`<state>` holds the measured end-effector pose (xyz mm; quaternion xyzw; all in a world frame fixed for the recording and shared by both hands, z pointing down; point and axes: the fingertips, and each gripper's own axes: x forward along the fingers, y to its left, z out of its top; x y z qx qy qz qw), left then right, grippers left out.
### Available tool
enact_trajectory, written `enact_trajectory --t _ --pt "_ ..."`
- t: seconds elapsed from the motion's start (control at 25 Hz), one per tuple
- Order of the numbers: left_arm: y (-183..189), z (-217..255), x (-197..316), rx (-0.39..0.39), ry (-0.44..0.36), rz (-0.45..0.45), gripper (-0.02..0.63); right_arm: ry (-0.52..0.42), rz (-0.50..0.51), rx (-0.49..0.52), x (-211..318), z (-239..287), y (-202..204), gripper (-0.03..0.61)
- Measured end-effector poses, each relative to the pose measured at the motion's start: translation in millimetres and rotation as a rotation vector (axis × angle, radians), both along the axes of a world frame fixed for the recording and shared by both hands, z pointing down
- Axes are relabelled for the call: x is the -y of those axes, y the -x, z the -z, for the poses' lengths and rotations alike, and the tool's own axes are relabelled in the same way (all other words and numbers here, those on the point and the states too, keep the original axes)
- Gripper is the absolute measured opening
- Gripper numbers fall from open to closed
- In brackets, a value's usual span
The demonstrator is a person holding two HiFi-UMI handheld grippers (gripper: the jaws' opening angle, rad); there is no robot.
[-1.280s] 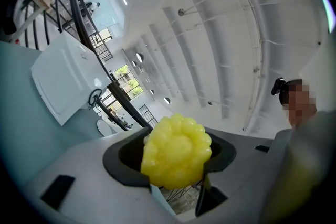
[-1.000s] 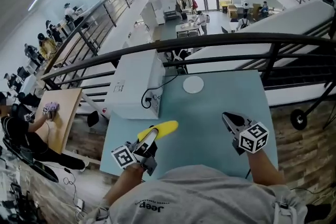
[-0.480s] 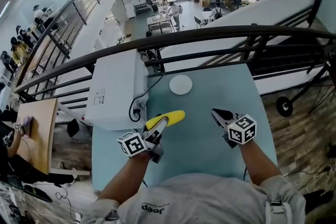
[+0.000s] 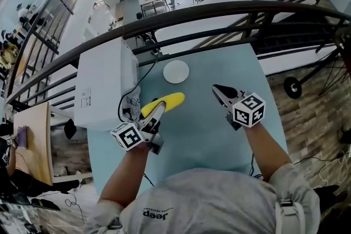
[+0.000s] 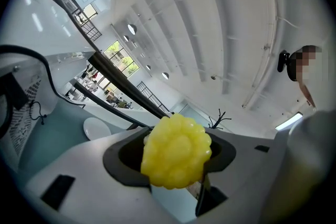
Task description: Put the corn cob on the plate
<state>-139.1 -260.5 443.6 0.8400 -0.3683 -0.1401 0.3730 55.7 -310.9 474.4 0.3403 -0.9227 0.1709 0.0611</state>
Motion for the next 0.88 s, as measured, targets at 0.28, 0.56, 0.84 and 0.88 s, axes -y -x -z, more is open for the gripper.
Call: enact_trajectory --t 0.28,0.56,0.84,0.88 --pt "-3 -3 7 0.006 0.001 0.001 0.255 0.019 0.007 -0.001 -1 -7 -2 0.017" --pt "-5 -20 32 0.058 0.006 0.019 0.255 0.031 0.018 -0.021 14 -25 5 0.017" --pt "-6 -38 77 0.087 -0.007 0.056 0.255 0.032 0.02 -0.04 50 -42 9 0.017" --pt "-6 -41 85 0.088 -0.01 0.064 0.255 0.03 0.019 -0.041 57 -44 10 0.017"
